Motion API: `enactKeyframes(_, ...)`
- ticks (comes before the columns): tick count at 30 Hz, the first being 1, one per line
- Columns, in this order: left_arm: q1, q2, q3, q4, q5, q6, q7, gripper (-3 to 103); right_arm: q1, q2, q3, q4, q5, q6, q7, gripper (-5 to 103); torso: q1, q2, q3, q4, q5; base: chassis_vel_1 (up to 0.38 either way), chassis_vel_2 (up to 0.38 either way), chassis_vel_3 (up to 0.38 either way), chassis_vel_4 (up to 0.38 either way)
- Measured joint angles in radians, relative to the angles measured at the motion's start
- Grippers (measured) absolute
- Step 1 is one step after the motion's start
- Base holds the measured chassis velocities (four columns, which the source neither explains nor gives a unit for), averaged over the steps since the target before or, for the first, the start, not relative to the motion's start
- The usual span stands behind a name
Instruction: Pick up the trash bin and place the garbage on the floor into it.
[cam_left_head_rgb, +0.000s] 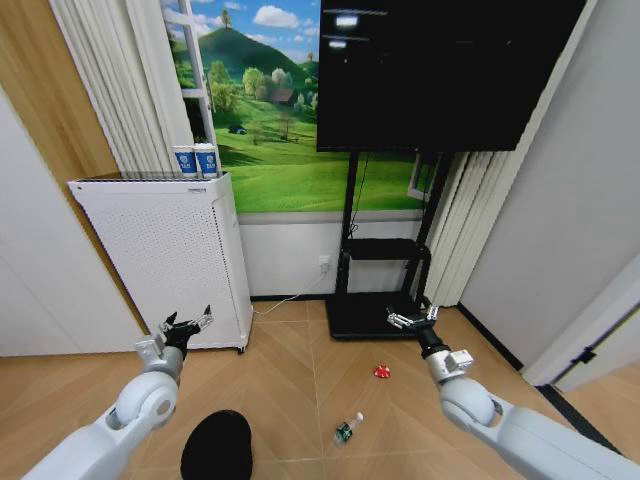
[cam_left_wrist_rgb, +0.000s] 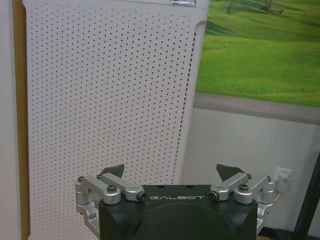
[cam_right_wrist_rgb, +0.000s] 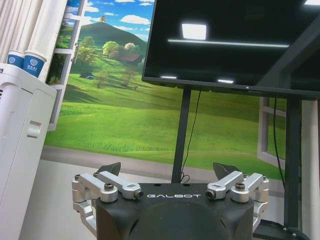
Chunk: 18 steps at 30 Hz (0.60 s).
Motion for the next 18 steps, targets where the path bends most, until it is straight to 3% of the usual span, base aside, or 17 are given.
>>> enactKeyframes(7,0.178,-0.040,-0.055,-0.044,0.040,0.000,0.014,100,-0.009,0.026,-0.016,-0.010,-0.023,0.000,0.001,100,-0.016,-0.037,-0.021,0.0005,0.0000,0.000,0.000,0.000,0.000)
enactKeyframes(18,0.298,-0.068,-0.088,-0.075,0.089,-0.008,0.033,100,-0.018,0.035,-0.019,-0.017,-0.040,0.002,0.002,100,-0.031,-0.077,-0.046,0.0000,0.0000,0.000,0.000,0.000,0.000)
